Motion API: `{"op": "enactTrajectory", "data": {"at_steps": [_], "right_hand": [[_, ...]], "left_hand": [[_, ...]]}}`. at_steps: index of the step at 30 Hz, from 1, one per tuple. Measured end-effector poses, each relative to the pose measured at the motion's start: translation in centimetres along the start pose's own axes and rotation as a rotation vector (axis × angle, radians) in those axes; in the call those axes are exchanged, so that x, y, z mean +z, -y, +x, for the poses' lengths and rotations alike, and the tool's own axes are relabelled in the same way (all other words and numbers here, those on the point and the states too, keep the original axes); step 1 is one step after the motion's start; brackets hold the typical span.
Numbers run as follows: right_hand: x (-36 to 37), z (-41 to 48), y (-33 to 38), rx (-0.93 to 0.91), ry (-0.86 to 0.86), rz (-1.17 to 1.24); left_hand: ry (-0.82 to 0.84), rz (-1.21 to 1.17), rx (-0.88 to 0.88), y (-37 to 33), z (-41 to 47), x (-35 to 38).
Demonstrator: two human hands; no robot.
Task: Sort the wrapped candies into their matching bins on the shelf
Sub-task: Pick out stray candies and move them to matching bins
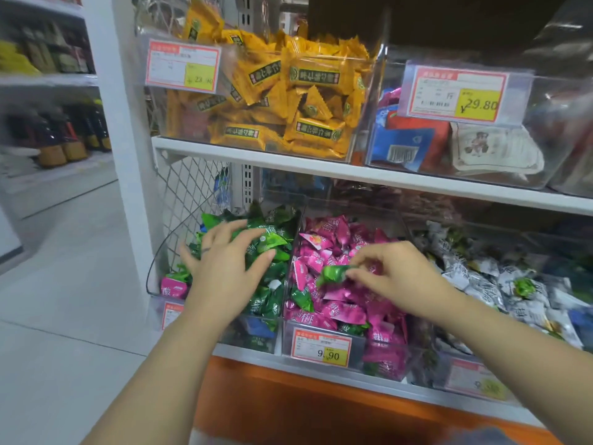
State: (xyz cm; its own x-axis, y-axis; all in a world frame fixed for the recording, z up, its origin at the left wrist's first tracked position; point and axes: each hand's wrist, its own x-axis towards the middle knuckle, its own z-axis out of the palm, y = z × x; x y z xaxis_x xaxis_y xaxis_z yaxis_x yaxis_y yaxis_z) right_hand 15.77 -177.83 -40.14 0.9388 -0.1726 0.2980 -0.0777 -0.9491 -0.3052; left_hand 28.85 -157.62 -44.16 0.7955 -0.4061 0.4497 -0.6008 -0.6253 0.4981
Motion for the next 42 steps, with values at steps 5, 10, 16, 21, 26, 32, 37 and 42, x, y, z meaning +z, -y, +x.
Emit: {"op": "enactTrajectory", "data": {"at_steps": [5,10,16,21,26,32,37,42], "right_hand": [[-0.7,0.4,2.7,0.027,0.019,0.327],[-1.0,-0.4,2.9,0.101,0.079,0.487],[-1.1,-0.7,2.4,0.147,0.097,0.615],[-0.2,-1.4,1.1,0.031,0.587,0.283],[0.3,-0.7,-0.5,-0.078,0.600,-0.128],[1.2,0.1,-1.4,-0.210,0.655,-0.365],[2.0,0.4,-1.4,-0.226,0.556,-0.393],[-0.6,0.8,-1.2,-0.077,0.483,-0.066]], "left_hand": [[0.169,-0.318,0.227,-3.7,-1.6,-0.8],[0.220,-0.468,0.219,-4.1,-2.1,-0.7],[0.203,-0.513,0.174,-4.5,-2.4,-1.1],[0.126,-0.605,0.037,-3.6,-1.8,-2.1],[0.161,-0.541,0.034,-3.1,-1.9,-1.3],[0.155,-0.516,0.018,-2.8,-1.8,-1.1],[0.176,-0.516,-0.001,-2.6,-1.8,-0.9],[0.123,-0.544,0.012,-2.9,-1.9,-1.4]]}}
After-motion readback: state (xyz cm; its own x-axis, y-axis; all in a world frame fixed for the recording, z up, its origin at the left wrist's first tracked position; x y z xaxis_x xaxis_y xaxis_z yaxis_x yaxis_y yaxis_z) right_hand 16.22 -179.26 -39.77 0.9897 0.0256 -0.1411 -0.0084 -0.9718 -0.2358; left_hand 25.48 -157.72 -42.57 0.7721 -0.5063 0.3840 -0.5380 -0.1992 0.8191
